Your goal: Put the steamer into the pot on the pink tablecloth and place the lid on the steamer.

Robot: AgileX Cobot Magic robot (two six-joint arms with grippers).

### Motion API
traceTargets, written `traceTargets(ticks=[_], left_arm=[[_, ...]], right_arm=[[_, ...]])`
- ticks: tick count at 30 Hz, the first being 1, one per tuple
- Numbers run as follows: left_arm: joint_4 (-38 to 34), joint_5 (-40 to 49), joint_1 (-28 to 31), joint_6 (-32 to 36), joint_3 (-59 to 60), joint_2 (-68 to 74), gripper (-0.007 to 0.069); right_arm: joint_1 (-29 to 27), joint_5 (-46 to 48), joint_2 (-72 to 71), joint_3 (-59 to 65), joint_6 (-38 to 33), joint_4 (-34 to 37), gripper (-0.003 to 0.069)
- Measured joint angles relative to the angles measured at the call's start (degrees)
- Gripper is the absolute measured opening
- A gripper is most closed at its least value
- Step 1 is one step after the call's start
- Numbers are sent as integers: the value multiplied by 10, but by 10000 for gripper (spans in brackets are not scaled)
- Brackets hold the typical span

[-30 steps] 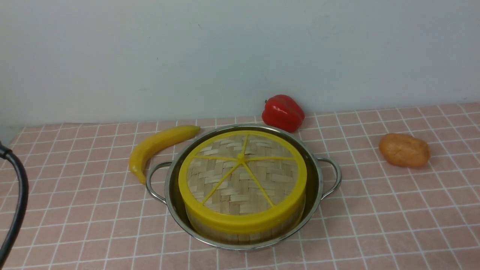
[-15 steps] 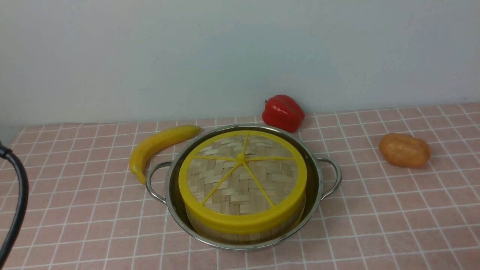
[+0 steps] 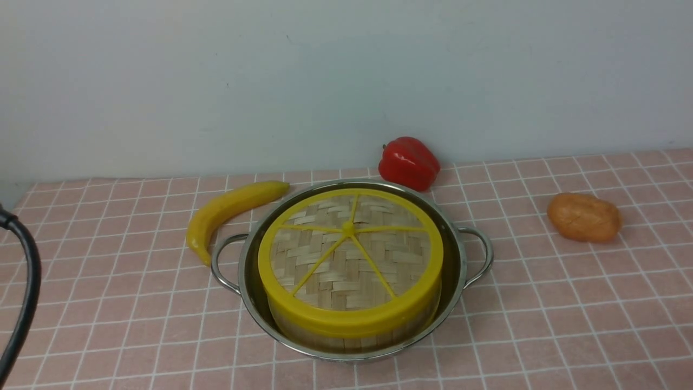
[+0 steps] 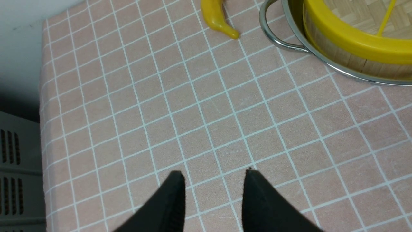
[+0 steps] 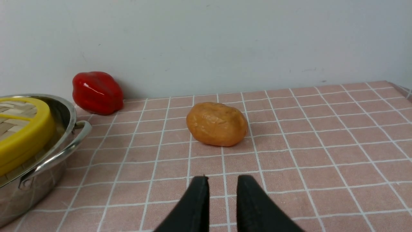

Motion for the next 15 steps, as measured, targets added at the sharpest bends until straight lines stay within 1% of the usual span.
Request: traceTargets(ticks=[2,5,9,11,14,15], left_arm=[[-21,-5,15,-8,1,-11,243],[-65,-31,58,-13,0,-58,243],[-87,-45,94,-17,-1,-129,243],[-91,-78,114,-16,9,-183,243],[-93,-134,127,-15,41,-238,243],[-93,-170,133,-12,68,-266,243]], right_arm=[[0,0,0,0,0,1,153],[0,1,0,0,0,0,163],[0,1,0,0,0,0,176],[0,1,0,0,0,1,183],[0,1,0,0,0,1,189],[0,1,0,0,0,1,191]])
